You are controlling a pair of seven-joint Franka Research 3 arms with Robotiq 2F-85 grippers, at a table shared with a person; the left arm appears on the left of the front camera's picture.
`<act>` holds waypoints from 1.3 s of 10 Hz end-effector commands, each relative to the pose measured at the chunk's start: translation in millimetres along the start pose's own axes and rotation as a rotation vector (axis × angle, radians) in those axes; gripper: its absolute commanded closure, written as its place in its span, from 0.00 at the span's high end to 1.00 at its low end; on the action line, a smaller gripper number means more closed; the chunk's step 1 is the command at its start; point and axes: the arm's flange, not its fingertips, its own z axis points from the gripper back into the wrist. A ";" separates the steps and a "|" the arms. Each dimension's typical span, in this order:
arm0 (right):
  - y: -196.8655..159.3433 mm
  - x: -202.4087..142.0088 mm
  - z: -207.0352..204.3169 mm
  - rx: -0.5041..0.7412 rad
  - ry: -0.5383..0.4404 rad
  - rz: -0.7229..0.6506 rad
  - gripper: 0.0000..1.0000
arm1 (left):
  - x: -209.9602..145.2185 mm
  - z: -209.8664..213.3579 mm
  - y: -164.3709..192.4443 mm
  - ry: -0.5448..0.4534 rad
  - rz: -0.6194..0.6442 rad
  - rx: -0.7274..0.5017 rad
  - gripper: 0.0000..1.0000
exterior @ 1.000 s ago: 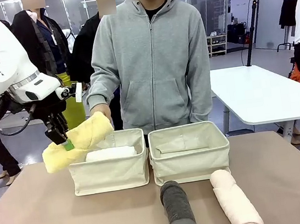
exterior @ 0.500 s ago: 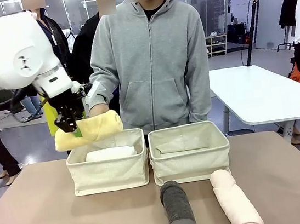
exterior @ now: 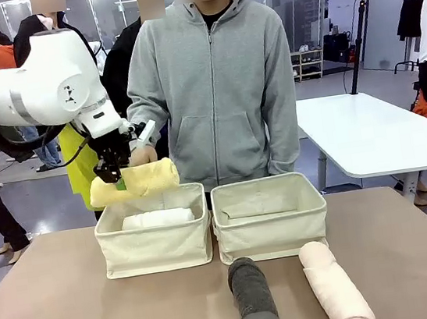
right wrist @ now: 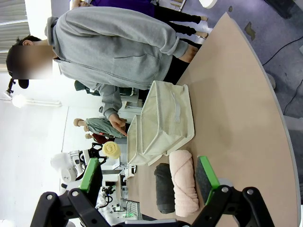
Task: Divide the towels into two baskets.
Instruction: Pick up one hotel-folded towel from the bottom of the table and place it in the Fabric basket indicated by the person.
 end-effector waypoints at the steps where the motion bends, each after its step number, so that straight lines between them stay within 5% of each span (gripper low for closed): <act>1: 1.5 -1.0 1.6 0.021 -0.009 0.007 1.00 | 0.0 -19.2 35.0 0.031 -0.020 -0.021 0.45; 8: 1.5 -1.0 1.6 0.021 -0.009 0.007 1.00 | 11.4 -118.1 67.6 0.043 -0.023 -0.167 0.45; 11: 1.5 -1.0 1.6 0.021 -0.009 0.007 1.00 | 16.5 -122.3 61.5 0.074 -0.030 -0.194 0.96; 13: 1.5 -1.0 1.6 0.021 -0.009 0.007 1.00 | 14.4 -120.3 59.5 0.067 0.000 -0.201 1.00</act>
